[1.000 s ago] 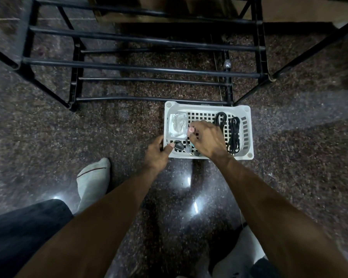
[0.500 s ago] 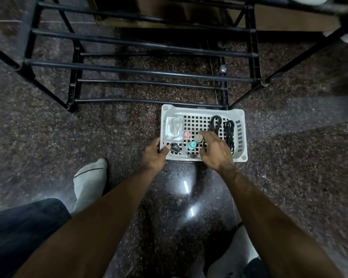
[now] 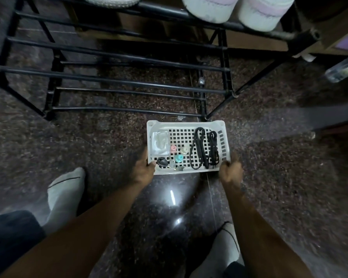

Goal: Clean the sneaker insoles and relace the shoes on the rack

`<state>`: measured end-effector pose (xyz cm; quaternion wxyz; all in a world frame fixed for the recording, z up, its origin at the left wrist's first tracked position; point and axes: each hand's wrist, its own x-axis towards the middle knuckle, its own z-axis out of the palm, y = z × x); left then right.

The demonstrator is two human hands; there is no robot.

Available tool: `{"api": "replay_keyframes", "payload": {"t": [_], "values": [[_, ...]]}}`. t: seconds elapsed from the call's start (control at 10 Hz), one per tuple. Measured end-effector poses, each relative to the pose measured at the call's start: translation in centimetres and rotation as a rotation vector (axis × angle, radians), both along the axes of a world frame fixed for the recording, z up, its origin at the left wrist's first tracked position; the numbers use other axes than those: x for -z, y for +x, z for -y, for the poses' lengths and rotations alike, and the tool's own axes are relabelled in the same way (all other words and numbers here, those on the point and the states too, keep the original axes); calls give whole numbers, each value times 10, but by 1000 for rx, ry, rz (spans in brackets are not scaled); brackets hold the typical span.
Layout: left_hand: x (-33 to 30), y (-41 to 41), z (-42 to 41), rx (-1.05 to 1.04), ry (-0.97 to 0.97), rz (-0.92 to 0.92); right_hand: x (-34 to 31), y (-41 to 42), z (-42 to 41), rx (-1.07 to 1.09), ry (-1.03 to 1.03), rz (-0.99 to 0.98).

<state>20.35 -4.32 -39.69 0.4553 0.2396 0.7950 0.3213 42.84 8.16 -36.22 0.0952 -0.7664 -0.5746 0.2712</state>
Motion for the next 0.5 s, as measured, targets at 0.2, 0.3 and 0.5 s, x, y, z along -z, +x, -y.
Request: {"api": "replay_keyframes", "payload": {"t": [0.2, 0.3, 0.5], "values": [[-2, 1, -7, 23, -70, -25, -6, 1, -5, -26, -15, -91], [-15, -8, -5, 28, -118, -28, -14, -2, 2, -105, -14, 54], [-67, -24, 11, 108, -96, -141, -52, -25, 19, -409, -14, 14]]}}
